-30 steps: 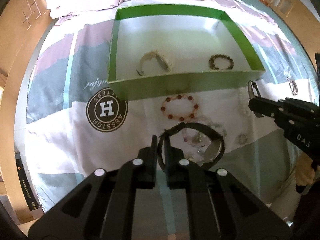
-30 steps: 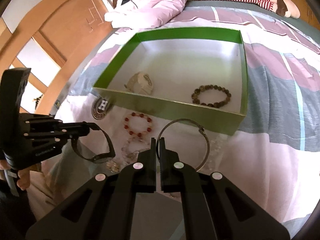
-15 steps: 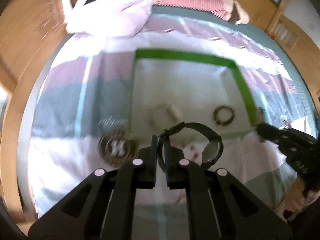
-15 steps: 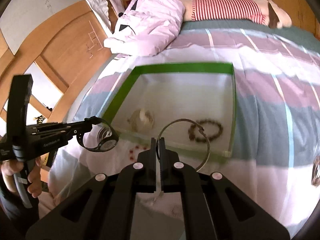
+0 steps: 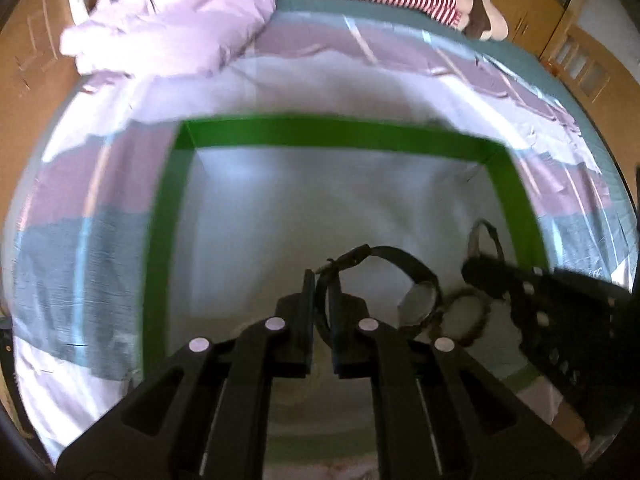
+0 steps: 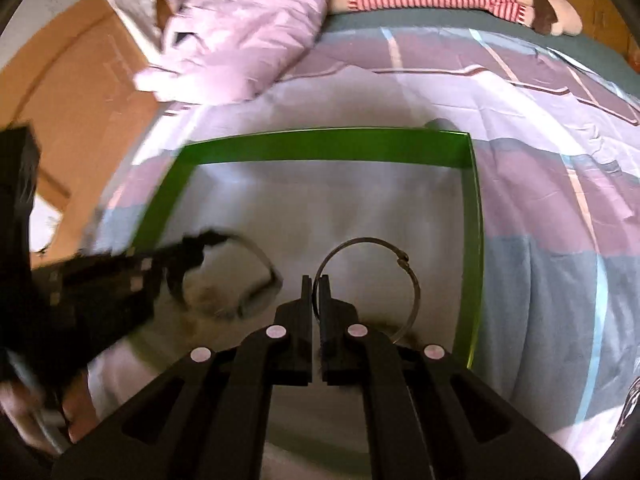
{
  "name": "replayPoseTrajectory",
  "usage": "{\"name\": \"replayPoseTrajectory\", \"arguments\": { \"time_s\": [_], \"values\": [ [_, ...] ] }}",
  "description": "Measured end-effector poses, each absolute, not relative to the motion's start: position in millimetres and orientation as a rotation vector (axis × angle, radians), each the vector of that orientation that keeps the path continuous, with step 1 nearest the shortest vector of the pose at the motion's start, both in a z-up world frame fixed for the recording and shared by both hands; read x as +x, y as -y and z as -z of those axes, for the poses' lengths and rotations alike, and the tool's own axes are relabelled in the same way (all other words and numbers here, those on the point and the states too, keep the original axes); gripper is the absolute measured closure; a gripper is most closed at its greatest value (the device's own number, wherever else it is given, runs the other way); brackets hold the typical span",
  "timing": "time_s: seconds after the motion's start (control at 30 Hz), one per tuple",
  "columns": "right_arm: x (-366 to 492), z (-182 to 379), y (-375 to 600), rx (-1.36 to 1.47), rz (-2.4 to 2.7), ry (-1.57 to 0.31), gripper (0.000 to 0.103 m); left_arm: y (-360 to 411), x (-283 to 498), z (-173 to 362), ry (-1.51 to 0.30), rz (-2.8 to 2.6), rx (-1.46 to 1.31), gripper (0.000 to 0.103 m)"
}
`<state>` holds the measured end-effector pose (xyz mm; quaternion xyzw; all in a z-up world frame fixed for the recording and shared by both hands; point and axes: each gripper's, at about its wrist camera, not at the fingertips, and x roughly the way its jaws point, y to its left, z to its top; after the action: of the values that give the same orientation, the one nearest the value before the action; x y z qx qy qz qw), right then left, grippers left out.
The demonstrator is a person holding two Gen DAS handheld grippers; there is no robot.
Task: Organize jewelry
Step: 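Lower the black watch and bangle into the box and open both tools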
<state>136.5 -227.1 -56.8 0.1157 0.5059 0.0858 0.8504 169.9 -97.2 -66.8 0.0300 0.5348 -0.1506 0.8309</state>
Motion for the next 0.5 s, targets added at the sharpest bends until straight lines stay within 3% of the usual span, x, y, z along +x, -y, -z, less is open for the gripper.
{"name": "replayPoseTrajectory", "arguments": {
  "time_s": [0.23,0.27,0.37,0.5],
  "values": [
    [159.3,85.6,223.5,0.198,-0.131,-1.148,0.1,101.3,175.8,93.8,-1.158,0.316,0.117,0.095],
    [160.2,87.1,220.7,0.177,-0.124,-1.156,0.1,101.3,176.0,94.5,-1.159,0.319,0.126,0.087],
    [165.2,91.7,222.2,0.208,-0.129,-1.203,0.096,104.4,169.0,83.5,-1.093,0.302,0.175,0.029],
    [162.0,82.4,223.1,0.2,-0.119,-1.189,0.075,99.8,159.5,58.2,-1.034,0.245,0.196,0.021]
  ]
}}
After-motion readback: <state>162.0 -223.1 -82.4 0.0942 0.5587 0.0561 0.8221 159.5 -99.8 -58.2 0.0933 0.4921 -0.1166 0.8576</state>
